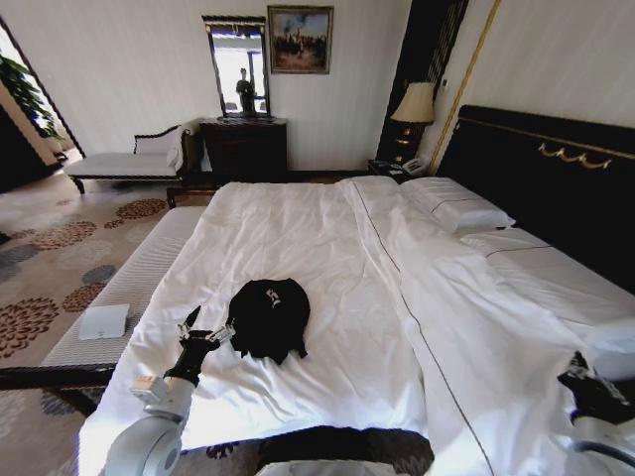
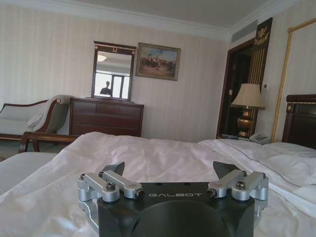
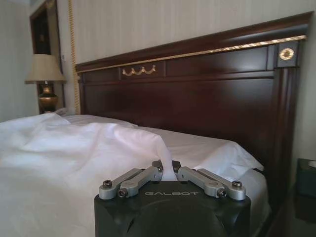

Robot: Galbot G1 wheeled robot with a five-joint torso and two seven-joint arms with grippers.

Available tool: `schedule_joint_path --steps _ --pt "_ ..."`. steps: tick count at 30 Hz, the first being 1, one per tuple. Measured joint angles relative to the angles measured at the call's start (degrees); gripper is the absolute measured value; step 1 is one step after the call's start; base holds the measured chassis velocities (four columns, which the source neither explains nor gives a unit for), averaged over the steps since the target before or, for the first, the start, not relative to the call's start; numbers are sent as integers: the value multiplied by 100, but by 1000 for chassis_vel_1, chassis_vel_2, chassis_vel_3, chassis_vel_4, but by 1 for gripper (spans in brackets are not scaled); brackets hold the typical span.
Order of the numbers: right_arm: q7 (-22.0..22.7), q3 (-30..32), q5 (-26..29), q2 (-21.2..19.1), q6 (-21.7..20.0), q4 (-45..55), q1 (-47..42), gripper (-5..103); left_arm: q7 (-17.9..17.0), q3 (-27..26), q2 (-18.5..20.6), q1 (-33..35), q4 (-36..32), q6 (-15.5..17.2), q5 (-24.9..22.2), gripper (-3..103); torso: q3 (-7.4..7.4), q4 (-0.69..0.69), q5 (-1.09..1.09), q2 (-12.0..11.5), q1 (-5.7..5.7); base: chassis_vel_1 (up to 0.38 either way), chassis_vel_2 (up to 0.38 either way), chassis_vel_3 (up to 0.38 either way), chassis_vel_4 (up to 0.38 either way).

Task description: Fold the clothes on the bed.

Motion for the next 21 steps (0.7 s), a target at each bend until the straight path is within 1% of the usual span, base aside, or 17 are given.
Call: schedule_joint_path --steps 3,9,12,15,18,20,21 --pt "152 139 -15 -3 5 -305 110 1 -14 14 -8 -2 -25 7 3 100 0 0 0 0 0 0 0 0 0" --pt "251 262 -18 -130 44 -706 172 1 -19 11 -10 21 -38 12 6 100 0 1 1 0 0 0 0 0 0" --pt "264 282 -160 -400 206 -1207 309 1 -22 4 -27 63 -38 12 6 100 0 2 1 0 1 0 0 0 0" --pt "338 378 -228 -583 216 -1585 497 1 -26 -8 -27 81 -69 16 8 100 0 5 -1 0 1 0 0 0 0" --pt "393 374 -296 -618 239 -1815 556 1 -39 -16 -23 74 -101 27 8 100 0 5 0 -1 2 0 0 0 0" --pt "483 323 -366 -651 389 -2212 649 1 -55 -19 -17 66 -136 40 9 100 0 5 2 -1 1 0 0 0 0" --pt "483 323 -366 -651 389 -2212 649 1 -55 -19 -17 66 -136 40 9 100 0 5 2 -1 1 0 0 0 0"
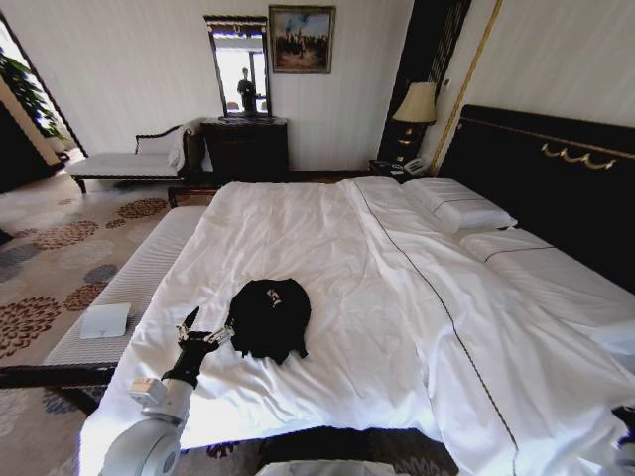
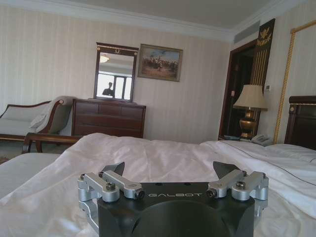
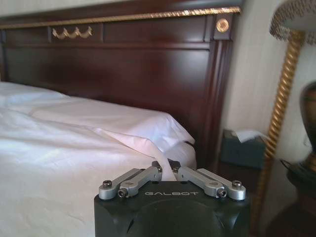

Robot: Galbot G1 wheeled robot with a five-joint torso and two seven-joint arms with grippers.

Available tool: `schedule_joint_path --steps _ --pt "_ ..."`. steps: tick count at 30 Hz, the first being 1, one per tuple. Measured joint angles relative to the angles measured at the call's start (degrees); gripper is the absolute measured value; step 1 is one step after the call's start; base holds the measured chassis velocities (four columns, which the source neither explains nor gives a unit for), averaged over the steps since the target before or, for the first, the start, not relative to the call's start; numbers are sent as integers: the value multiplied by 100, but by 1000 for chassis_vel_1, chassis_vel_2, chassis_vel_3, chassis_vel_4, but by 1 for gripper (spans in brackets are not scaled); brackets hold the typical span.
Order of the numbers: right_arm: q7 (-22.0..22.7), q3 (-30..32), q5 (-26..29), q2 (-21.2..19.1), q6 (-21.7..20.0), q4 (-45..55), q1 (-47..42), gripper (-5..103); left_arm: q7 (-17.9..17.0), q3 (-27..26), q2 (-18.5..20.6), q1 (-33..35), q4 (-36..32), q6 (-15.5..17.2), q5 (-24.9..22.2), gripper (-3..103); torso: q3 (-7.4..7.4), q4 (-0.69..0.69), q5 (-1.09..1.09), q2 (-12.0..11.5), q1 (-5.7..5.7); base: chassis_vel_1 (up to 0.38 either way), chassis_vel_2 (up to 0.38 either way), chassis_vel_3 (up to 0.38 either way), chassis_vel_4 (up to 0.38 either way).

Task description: Fold the clothes on the bed.

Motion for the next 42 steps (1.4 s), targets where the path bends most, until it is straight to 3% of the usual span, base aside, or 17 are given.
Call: schedule_joint_path --steps 4,13,15,16,17,19,21,23,24,27,29,33,34,36,42 --pt "100 28 5 -166 323 -535 148 1 -18 1 0 48 -38 25 53 100 0 3 1 0 0 0 0 0 0" --pt "116 158 147 -347 539 -753 133 -2 -67 90 6 43 -80 83 120 100 0 -3 -1 0 1 0 0 0 0" --pt "14 164 132 -270 705 -722 34 7 -85 134 7 21 -83 101 144 100 0 -21 -7 0 0 0 0 0 0" --pt "-60 122 82 -227 814 -690 -33 12 -91 146 6 14 -83 103 162 100 -1 -24 -7 1 -1 0 0 0 0" --pt "-60 122 82 -227 814 -690 -33 12 -91 146 6 14 -83 103 162 100 -1 -24 -7 1 -1 0 0 0 0" --pt "-156 47 33 -126 921 -608 -103 22 -92 156 -1 17 -83 105 180 100 -1 -20 -4 1 -3 -30 -43 -62 -17" --pt "-193 -1 32 -46 955 -534 -118 33 -92 151 -20 40 -83 105 182 100 -1 -7 -5 1 -3 0 0 0 0" --pt "-209 -26 32 -17 967 -489 -133 33 -92 141 -26 49 -83 103 182 100 -1 -6 -5 1 -3 0 0 0 0" --pt "-222 -44 32 10 972 -442 -153 38 -92 124 -29 58 -78 99 182 100 0 -5 -4 1 -3 0 0 0 0" --pt "-247 -75 34 73 974 -243 -222 55 -81 80 -29 68 -53 79 174 100 0 -7 -4 1 -1 0 0 0 0" --pt "-262 -100 40 103 977 -121 -270 55 -79 76 -28 67 -48 75 171 100 0 -6 -4 1 -1 0 0 0 0" --pt "-370 -291 73 309 1009 653 -557 77 -75 97 -37 38 -25 72 165 100 0 -6 -4 1 -2 0 0 0 0" --pt "-370 -291 73 309 1009 653 -557 77 -75 97 -37 38 -25 72 165 100 0 -6 -4 1 -2 0 0 0 0" --pt "-403 -494 24 479 965 1194 -758 88 -72 121 -58 34 -10 69 172 100 0 -5 -5 1 -2 0 0 0 0" --pt "-452 -1227 -568 1001 859 2139 -1096 99 -52 124 -120 75 2 44 193 100 0 -6 -4 1 -1 0 0 0 0"
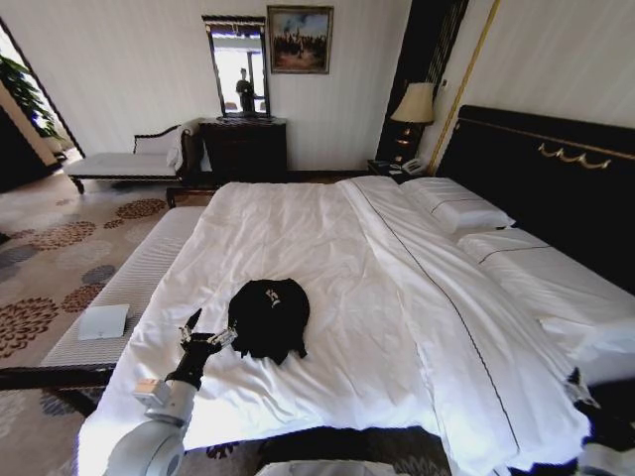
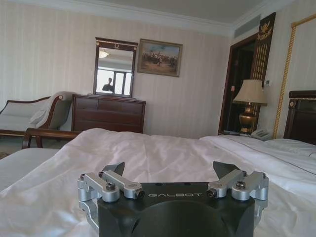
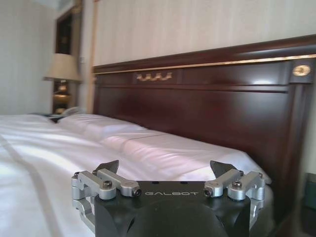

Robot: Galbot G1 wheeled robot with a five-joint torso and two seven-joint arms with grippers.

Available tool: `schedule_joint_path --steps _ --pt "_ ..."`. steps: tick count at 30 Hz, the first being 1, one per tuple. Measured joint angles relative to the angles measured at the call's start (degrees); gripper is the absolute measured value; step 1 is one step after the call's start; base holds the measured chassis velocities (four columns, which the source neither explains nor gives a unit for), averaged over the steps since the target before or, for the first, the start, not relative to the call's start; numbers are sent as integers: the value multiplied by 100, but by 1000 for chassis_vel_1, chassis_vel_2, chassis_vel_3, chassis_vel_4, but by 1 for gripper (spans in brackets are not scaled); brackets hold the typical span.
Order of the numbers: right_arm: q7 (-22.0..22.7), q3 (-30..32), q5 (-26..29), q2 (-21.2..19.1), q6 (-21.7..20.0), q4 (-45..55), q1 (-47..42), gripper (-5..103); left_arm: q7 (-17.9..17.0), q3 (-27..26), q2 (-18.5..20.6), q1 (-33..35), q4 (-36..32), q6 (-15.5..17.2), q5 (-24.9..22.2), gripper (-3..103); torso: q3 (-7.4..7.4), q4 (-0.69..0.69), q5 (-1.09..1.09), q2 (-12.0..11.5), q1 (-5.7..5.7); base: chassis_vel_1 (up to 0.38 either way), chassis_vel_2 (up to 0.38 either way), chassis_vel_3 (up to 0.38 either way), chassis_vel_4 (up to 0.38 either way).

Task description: Fold the clothes on the bed.

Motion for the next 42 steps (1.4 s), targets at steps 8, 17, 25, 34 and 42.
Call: schedule_joint_path --steps 8,17,25,34,42 --pt "88 -684 -698 337 -141 414 -100 100 34 -94 -11 94 -4 -60 -11 100 0 1 1 0 0 0 0 0 0" --pt "153 -722 -747 333 -191 431 -203 100 21 -42 -28 33 0 -55 -14 100 0 0 1 0 0 0 0 0 0" --pt "145 -1058 -954 517 -82 448 -320 100 -34 -10 -18 -21 2 9 15 100 0 1 2 0 0 39 44 -49 -44" --pt "141 -1379 -1159 741 -22 517 -394 100 -42 -70 -46 17 -2 11 -2 100 0 1 0 0 0 116 111 -99 -106" --pt "60 -1545 -1055 772 186 570 -512 100 -44 -68 -48 -22 42 8 -29 100 0 1 1 0 0 36 46 -31 -38"
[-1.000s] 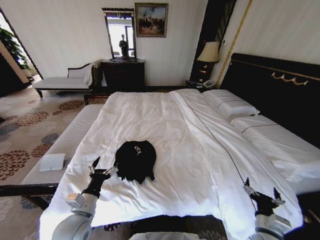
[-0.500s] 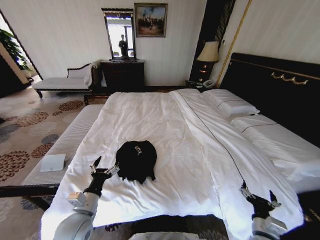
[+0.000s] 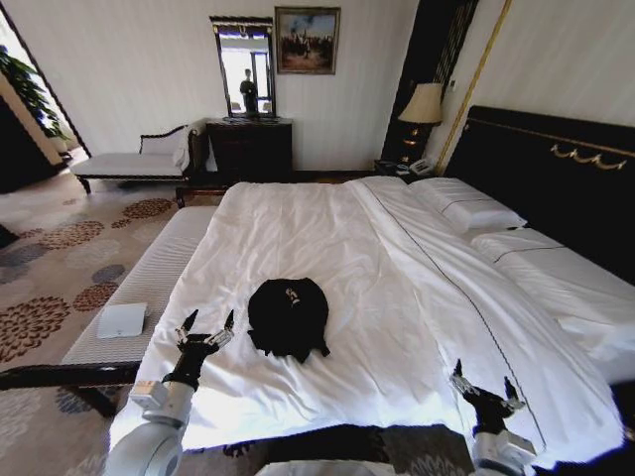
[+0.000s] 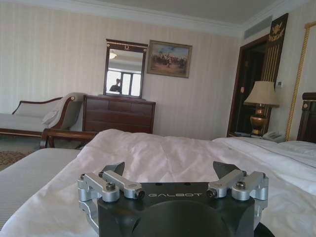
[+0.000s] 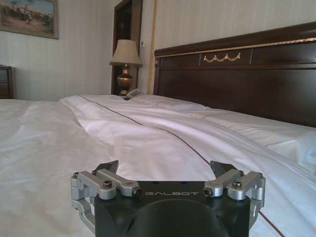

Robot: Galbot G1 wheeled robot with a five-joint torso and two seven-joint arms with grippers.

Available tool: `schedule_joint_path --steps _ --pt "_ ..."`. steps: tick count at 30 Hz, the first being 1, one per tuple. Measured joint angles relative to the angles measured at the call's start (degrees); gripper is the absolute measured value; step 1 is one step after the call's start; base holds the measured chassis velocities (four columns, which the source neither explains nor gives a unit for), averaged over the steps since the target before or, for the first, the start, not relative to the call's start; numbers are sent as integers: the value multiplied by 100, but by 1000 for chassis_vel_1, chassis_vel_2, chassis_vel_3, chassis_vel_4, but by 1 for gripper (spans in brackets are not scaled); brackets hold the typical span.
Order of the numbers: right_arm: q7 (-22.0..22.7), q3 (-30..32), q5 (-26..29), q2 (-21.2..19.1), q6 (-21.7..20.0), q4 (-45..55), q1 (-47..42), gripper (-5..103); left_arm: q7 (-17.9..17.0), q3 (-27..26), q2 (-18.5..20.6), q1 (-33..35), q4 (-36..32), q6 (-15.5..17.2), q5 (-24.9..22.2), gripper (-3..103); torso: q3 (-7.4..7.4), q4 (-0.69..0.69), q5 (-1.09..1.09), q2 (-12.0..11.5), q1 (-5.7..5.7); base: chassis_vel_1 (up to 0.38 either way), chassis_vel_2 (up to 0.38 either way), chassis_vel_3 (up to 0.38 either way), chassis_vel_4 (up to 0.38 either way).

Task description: Fold the clothes on the bed.

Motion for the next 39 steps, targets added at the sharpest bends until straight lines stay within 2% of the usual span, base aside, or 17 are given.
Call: schedule_joint_path --steps 12,30,34,39 --pt "-133 -192 -137 15 280 -6 -74 100 19 -5 3 -25 110 -25 -67 100 0 0 0 0 0 0 0 0 0" --pt "-113 -374 -137 7 307 75 -57 100 29 6 29 -84 202 -22 -99 100 2 -1 0 -3 6 -53 58 50 -66" --pt "-87 -420 -143 6 269 126 -62 100 29 3 23 -59 244 -22 -98 100 1 0 1 -2 2 0 0 0 0" --pt "-47 -622 44 -203 -128 453 -79 100 25 -21 3 -48 413 18 -252 100 -1 -1 0 0 -3 0 0 0 0"
